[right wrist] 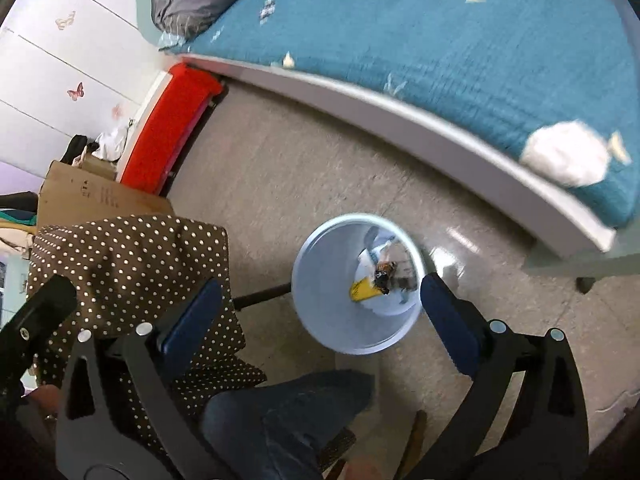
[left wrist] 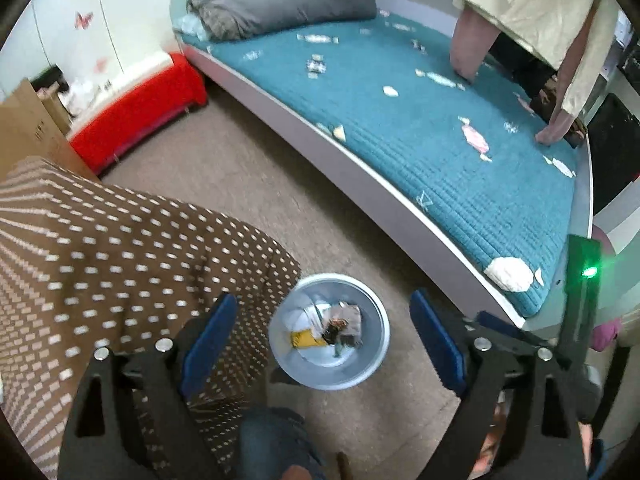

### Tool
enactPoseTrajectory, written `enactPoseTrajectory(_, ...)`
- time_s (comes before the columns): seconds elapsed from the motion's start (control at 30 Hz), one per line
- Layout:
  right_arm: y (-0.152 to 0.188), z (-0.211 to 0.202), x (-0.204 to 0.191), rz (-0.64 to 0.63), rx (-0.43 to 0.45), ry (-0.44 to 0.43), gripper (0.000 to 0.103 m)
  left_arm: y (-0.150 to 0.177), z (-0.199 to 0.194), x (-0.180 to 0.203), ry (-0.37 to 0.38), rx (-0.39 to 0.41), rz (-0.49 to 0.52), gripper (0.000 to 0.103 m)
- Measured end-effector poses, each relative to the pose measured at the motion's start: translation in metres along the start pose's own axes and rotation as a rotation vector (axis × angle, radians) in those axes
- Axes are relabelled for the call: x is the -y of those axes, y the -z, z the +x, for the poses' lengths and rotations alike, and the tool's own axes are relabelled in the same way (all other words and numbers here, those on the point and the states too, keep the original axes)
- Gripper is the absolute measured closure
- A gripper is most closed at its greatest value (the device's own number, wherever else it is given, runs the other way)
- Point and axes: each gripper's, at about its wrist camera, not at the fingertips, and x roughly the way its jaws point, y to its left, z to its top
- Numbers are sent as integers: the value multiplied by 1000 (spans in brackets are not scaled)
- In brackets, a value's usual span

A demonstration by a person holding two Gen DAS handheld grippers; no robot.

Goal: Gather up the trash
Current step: 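Carry both items to the blue bin and release them inside, then move both tools back over the table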

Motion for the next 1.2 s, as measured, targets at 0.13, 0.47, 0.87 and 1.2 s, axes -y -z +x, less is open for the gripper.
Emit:
enactPoseTrajectory(0.13,-4,-37,-18,-40,79,3,6,4,-33,0,-35,88,14,14)
enactPoseTrajectory(0.47,2,-143,-111,-227,319,-103,6,31,-150,-37,-70,353,-14,14)
enactPoseTrajectory(0.87,58,-196,-228,-534,402,-194,6,73,-240,-111,-168,449,-106,14)
enactPoseTrajectory(1.2,135,-160,-320,-827,225,-252,6,151,-285,-218,-264,480,-290,14)
